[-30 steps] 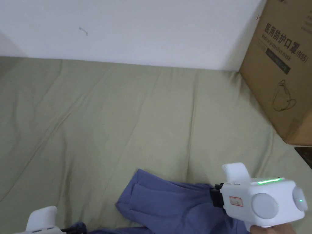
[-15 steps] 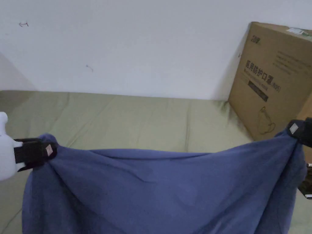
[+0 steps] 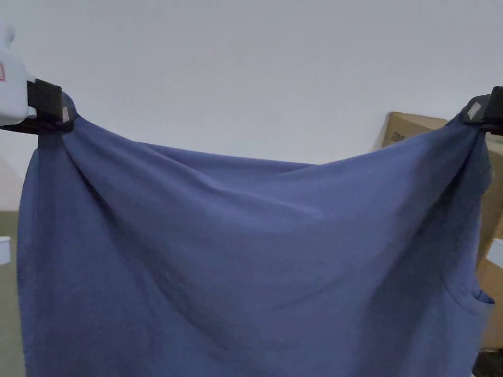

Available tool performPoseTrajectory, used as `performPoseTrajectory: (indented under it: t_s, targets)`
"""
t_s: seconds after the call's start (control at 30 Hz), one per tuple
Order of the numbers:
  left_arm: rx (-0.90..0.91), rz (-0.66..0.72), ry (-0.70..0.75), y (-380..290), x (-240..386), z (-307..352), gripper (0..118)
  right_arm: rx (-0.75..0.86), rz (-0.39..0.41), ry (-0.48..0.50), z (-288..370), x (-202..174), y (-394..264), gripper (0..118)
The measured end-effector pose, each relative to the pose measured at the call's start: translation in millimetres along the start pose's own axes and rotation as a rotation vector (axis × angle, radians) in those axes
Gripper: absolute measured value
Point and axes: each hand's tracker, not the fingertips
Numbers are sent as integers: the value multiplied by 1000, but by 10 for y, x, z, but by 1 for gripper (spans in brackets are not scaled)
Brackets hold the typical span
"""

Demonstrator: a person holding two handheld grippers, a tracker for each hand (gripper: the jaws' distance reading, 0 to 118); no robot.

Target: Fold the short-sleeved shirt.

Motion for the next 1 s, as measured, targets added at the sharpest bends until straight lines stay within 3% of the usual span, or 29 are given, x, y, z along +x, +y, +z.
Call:
performPoseTrajectory:
  t_s: [0.43, 0.77, 0.8, 0.87, 0.9, 0.93, 1.0]
  targets:
    - [101, 40, 109, 809, 42, -958, 5, 111, -73, -74, -1236, -112, 658, 3]
    - [57, -12, 153, 598, 12, -1738, 5, 114, -92, -101, -1572, -63, 581, 3]
    - [47, -3, 149, 533, 9, -1795, 5, 109, -97, -103, -1663, -290, 345, 3]
    - [14, 22, 135, 401, -12, -1941, 5, 107, -106, -114, -1640, -313, 262, 3]
    - [-15, 29, 126, 312, -24, -2009, 5, 86, -110, -123, -1612, -303, 220, 3]
    - [-43, 31, 128, 211, -30, -2049, 5, 60, -118, -131, -1915, 29, 26, 3]
    - [-96, 27, 126, -23, -9, -2086, 5, -5, -152, -139, -2019, 262, -174, 3]
